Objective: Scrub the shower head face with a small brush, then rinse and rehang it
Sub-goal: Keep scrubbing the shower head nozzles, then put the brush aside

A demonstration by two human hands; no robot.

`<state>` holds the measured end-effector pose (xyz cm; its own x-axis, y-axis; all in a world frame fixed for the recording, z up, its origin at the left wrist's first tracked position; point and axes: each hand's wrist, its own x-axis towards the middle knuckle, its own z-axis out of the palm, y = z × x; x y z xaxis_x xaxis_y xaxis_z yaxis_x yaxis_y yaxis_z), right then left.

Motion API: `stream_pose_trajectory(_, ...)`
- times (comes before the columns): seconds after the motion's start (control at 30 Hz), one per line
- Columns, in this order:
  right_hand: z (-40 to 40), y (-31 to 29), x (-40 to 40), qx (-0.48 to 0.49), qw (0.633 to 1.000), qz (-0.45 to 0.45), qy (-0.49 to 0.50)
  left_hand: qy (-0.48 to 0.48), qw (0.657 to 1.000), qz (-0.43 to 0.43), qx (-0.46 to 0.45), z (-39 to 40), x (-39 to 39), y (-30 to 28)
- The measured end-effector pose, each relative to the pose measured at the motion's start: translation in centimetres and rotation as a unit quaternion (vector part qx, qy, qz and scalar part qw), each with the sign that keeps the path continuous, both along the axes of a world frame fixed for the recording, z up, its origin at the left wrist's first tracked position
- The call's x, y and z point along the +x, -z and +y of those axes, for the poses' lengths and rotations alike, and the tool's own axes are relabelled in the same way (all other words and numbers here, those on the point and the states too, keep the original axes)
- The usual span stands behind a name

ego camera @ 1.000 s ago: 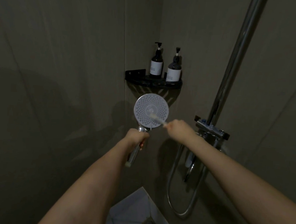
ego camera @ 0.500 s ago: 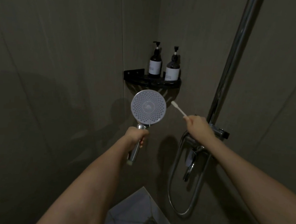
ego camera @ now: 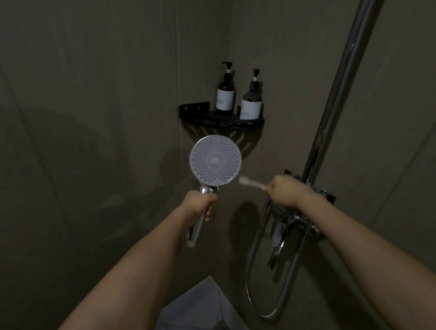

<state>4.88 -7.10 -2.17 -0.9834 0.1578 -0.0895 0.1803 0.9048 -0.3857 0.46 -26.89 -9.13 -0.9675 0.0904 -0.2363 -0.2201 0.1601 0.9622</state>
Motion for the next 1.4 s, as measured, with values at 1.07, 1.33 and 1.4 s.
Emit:
stream_pose_trajectory(1.07,-3.1,-1.0,-0.8,-0.029,0.998,0.034,-0.044,0.024,0.998,0.016,-0.048,0.8,0.8,0.2)
stream_pose_trajectory(1.33,-3.7,-0.6,-1.1,0.003,0.999,0.037,-0.012,0.026,0.995,0.034,-0.084,0.8,0.5,0.0)
stream_pose_trajectory(1.4,-3.8,-0.5,-1.3,-0.006,0.998,0.068,0.002,0.031,0.995,0.033,-0.085,1.0,0.5,0.1)
